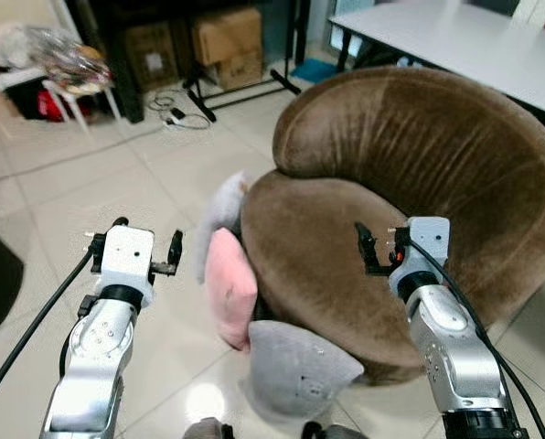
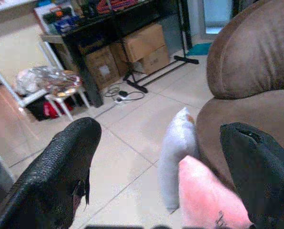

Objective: Move the pillow to the sofa from floor

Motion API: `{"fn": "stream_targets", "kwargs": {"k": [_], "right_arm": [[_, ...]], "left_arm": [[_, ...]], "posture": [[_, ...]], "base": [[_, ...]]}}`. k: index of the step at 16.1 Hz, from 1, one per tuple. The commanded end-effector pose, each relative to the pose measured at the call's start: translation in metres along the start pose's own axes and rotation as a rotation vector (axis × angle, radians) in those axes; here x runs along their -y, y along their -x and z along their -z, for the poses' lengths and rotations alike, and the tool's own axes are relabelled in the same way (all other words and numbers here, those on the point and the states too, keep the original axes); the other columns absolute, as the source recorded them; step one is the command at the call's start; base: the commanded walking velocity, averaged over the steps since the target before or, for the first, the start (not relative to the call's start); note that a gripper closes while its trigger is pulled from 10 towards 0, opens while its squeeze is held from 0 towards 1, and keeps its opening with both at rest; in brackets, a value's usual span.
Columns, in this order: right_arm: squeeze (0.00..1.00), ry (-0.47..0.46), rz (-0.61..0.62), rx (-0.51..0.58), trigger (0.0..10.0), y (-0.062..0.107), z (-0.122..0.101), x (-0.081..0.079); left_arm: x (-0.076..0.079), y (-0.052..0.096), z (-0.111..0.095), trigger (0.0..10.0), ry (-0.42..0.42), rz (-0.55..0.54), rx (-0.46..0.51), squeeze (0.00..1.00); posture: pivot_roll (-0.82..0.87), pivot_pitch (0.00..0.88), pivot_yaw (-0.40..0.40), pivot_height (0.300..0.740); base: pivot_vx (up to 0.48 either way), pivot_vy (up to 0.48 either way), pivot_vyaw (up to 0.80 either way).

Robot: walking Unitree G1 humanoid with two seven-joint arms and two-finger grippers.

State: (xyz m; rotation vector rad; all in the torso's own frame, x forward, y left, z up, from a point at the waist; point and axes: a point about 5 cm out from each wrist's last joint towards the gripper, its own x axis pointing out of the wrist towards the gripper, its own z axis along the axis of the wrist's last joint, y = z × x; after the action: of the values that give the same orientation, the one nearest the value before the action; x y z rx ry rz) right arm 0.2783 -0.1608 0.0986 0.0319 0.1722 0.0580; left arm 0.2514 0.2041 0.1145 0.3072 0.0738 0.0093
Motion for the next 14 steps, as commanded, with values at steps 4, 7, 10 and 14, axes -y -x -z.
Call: {"fn": "stream_targets", "kwargs": {"k": [4,7,10,14], "right_arm": [[0.0,0.015,0.003,0.007,10.0,-0.002,-0.0022,0.004],[0.0,0.015,0.002,0.01,10.0,-0.0033,-0.0026,0.0041],[0.0,-0.005,0.007,-0.001,10.0,-0.0046,-0.0016,0.003],[0.0,0.034,0.026,-0.014,10.0,-0.0051,0.0006,0.0031]], "left_arm": [[0.001,0.0003,0.0003,10.0,0.002,0.007,0.008,0.0],[0.0001,-0.0009,-0.0009,10.0,0.002,0.009,0.018,0.0],[0.0001,-0.0016,-0.0009,10.0,0.012,0.006,0.017,0.0],[0.0013,-0.0019,-0.0034,10.0,0.011,0.012,0.035,0.0]], "posture": [[-0.04,0.0,0.001,0.74],[-0.04,0.0,-0.003,0.74],[-0.03,0.0,-0.005,0.73],[-0.03,0.0,-0.005,0.69]], "base": [[0.0,0.0,0.0],[0.0,0.0,0.0],[0.0,0.0,0.0],[0.0,0.0,0.0]]}}
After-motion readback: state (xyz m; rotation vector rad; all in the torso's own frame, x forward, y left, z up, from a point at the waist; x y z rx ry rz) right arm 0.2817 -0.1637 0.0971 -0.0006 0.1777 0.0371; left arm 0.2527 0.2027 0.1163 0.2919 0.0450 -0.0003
